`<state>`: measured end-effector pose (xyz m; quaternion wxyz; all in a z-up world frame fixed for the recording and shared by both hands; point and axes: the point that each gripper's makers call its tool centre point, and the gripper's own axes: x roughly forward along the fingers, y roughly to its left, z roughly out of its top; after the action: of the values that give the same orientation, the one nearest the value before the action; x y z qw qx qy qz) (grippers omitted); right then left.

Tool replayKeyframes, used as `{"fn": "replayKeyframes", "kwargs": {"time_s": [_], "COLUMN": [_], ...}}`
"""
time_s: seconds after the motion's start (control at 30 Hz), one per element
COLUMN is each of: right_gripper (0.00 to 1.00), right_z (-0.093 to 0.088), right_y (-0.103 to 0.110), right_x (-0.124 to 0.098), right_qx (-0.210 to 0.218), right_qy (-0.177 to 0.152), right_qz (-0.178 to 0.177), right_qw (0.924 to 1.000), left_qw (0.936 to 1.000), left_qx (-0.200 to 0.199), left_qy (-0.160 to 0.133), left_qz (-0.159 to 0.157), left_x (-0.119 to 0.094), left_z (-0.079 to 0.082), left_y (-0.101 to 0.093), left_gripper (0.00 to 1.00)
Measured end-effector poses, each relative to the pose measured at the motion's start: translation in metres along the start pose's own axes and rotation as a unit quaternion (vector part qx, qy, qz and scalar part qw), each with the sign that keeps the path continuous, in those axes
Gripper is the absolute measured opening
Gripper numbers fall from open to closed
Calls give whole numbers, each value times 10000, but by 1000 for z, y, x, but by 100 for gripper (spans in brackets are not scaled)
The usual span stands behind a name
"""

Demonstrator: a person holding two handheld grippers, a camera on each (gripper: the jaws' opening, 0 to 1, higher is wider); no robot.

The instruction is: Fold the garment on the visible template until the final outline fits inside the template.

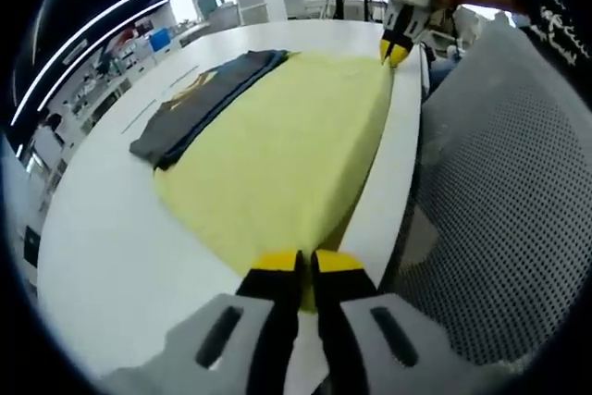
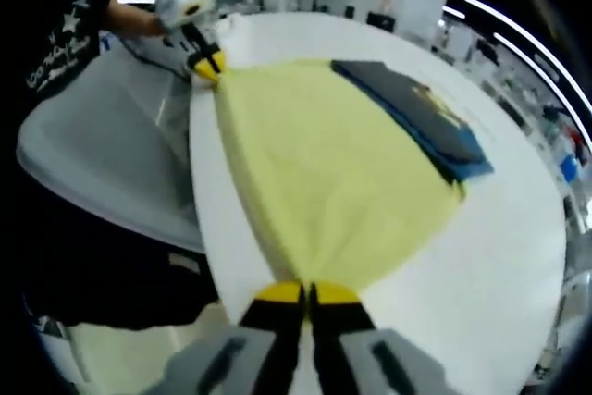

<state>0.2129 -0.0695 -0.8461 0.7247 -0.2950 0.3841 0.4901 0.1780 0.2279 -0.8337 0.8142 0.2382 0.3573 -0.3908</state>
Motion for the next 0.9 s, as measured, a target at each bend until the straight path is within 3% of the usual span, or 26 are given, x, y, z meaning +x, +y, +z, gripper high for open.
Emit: {"fn": "replayKeyframes", "kwargs": {"time_s": [0.3, 0.9], "right_gripper": [0, 0], "right_z": [-4, -11], "right_y": [14, 42], "right_x": [-8, -24], "right_qx": [278, 407], "right_qy": [-77, 47], "right_qz": [63, 252], "right_qw": [9996, 9988], "left_qw": [9996, 9981], "left_qx": [-246, -516], "left_qy": [9, 92], "left_qz": [-106, -311], "left_x": [-9, -33], "left_z": [-2, 0], "left_y": [-15, -44], "left_gripper": [2, 2]}}
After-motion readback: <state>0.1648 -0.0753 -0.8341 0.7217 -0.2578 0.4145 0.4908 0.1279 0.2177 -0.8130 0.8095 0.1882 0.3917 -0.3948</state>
